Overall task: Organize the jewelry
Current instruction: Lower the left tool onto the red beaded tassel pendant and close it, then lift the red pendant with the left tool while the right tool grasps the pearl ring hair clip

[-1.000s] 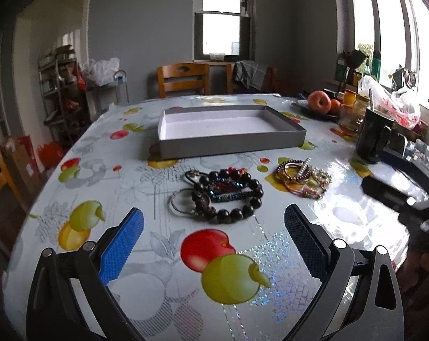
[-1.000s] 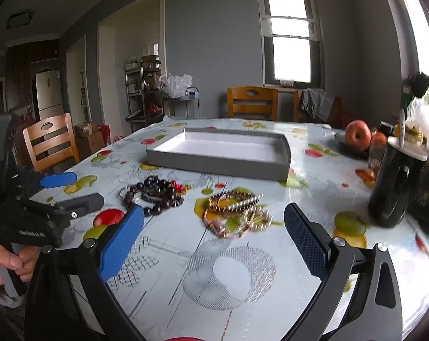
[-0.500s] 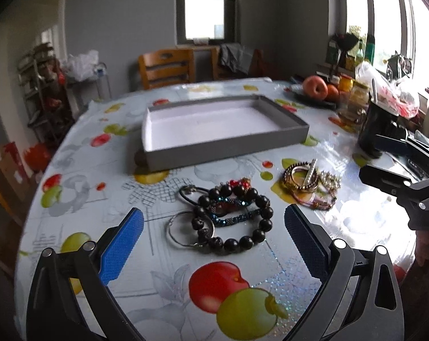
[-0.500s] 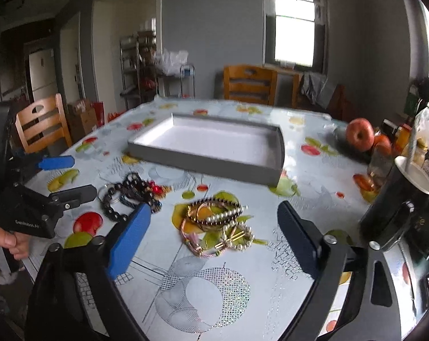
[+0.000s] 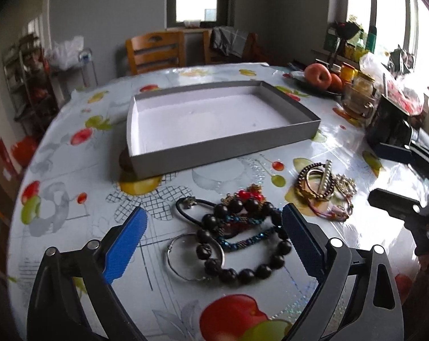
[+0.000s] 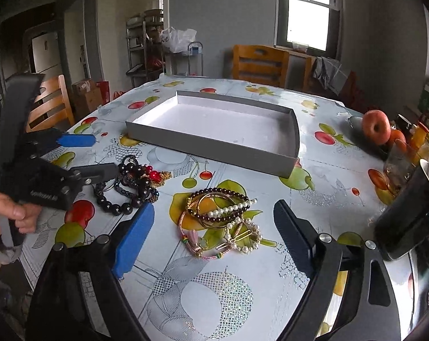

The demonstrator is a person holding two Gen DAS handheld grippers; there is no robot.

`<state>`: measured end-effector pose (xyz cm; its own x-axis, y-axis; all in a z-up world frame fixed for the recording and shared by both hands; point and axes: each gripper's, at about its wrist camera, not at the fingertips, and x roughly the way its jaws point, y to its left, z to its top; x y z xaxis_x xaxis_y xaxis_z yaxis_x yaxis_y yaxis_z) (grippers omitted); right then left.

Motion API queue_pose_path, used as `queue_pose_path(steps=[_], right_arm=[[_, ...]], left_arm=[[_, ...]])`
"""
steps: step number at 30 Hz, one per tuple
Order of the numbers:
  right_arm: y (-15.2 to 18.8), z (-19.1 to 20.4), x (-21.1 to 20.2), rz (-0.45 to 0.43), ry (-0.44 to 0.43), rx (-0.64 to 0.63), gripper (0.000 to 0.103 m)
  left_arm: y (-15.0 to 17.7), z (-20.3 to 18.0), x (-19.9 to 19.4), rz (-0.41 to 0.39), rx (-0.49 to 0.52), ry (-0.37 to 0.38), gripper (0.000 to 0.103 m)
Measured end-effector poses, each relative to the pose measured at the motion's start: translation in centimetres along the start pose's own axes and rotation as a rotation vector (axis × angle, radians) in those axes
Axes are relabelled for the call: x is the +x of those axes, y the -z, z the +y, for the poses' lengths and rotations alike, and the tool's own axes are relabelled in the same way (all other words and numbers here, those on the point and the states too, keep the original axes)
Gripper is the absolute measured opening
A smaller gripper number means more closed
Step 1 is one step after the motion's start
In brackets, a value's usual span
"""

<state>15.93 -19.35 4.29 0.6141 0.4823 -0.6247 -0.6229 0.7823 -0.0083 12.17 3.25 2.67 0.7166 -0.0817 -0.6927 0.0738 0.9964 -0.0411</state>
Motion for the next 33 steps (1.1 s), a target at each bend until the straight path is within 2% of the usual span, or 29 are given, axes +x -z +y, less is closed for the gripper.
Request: queue_pose_path(steps=[1, 4, 11, 16, 21, 25, 33], right_arm=[[0.0, 0.0, 0.1, 0.003, -0.001, 0.000, 0.085], [0.1, -0.3, 0.5, 0.014, -0.001, 0.003, 0.085], [0.4, -1.4, 1.1, 0.037, -0.002, 0.033, 0.083], [0.5, -1.4, 1.3, 0.042, -0.008, 0.032, 0.082], [0.4, -1.4, 1.5, 0.046, -0.011, 0.027, 0.082], [0.5, -1.5, 1.6, 0.046, -0.015, 0.031, 0.082], [0.6, -1.6, 1.4, 0.043, -0.016, 0.035, 0.082]], left_arm=[[0.0, 0.3, 0.3, 0.008, -0.007, 0.009, 0.085], [0.0, 0.5, 0.9, 0.037, -0.016, 0.056, 0.072], [0.0, -0.3, 0.8, 0.036, -0.005, 0.111, 0.058], [0.0, -2.5, 1.0, 0.035, 0.069, 0.149, 0.049], [-0.4, -3.3, 1.9, 0.044, 0.089, 0.140, 0.047], [-1.4, -3.7, 2.8, 0.046, 0.122, 0.091, 0.047], [-2.4, -5.1, 6.1, 0.135, 0.219, 0.047, 0.047]])
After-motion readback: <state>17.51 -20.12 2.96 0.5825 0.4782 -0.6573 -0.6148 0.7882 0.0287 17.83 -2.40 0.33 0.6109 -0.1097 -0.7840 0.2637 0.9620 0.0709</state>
